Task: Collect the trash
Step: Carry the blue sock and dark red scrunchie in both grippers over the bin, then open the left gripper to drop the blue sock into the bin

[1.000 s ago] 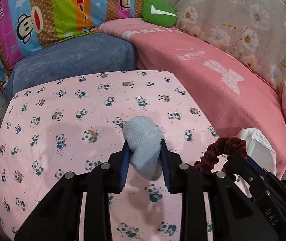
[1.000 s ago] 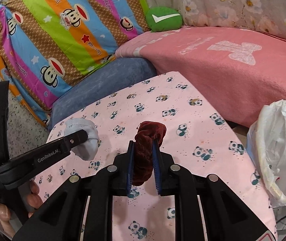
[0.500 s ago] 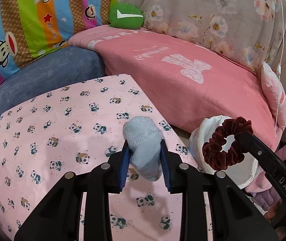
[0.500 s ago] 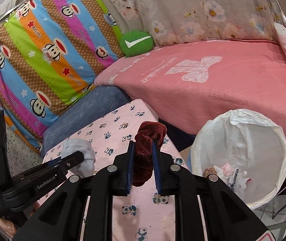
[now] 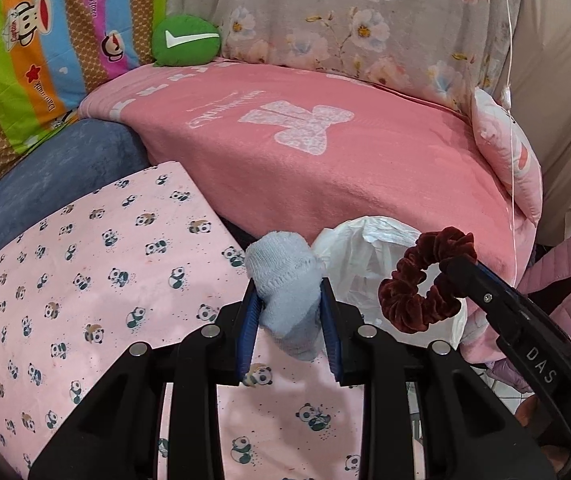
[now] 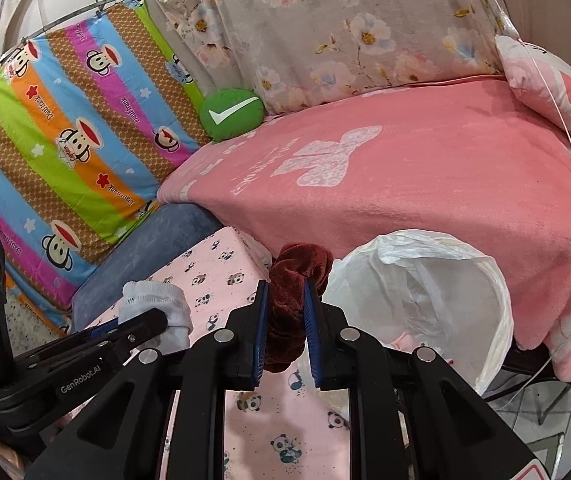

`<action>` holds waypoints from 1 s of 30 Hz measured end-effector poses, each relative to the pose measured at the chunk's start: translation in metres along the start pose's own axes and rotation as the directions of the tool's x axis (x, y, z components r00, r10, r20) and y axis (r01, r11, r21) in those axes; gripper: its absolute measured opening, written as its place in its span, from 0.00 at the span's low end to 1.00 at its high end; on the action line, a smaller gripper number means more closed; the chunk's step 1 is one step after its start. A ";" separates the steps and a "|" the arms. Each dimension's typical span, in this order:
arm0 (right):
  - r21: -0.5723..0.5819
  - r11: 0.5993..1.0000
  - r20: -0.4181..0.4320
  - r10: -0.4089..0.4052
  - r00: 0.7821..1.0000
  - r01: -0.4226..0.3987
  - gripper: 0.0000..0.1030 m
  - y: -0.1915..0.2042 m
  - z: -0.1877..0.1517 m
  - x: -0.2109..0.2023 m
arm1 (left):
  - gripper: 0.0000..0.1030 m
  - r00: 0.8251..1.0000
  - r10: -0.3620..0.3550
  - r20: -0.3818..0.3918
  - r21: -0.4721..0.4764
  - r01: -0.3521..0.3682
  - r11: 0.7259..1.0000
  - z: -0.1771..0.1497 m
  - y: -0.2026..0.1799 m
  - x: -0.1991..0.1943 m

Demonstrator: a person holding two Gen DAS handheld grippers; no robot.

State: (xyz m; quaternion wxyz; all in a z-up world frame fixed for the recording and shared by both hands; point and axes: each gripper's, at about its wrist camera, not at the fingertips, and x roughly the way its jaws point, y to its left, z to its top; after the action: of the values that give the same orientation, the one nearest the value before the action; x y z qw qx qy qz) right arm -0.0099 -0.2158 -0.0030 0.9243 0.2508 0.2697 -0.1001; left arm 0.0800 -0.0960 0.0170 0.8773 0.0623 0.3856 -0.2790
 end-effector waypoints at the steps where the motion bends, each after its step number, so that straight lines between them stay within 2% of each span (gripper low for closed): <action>1: 0.002 1.000 0.001 -0.002 1.000 0.002 0.17 -0.002 0.001 0.000 | 0.27 1.000 -0.003 -0.001 0.009 0.003 1.000 0.001 -0.005 0.002; 15: 0.070 0.996 0.030 -0.057 0.998 0.055 0.17 -0.067 0.012 -0.013 | 0.28 0.996 -0.080 -0.047 0.098 0.084 0.992 0.006 -0.062 0.029; 24: 0.092 0.993 0.032 -0.077 0.997 0.074 0.17 -0.088 0.012 -0.015 | 0.29 0.992 -0.104 -0.077 0.108 0.112 0.988 0.007 -0.078 0.045; 29: 0.097 0.992 0.027 -0.080 0.996 0.077 0.17 -0.094 0.011 -0.013 | 0.31 0.990 -0.106 -0.087 0.115 0.116 0.987 0.007 -0.083 0.052; 30: 0.097 0.992 0.027 -0.080 0.996 0.077 0.17 -0.095 0.011 -0.013 | 0.37 0.990 -0.108 -0.087 0.112 0.117 0.987 0.007 -0.083 0.053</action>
State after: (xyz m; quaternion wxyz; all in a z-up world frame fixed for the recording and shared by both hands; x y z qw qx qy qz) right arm -0.0461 -0.3017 -0.0269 0.9105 0.2826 0.2600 -0.1532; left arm 0.0687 -0.1906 -0.0071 0.8386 0.1031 0.4066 -0.3474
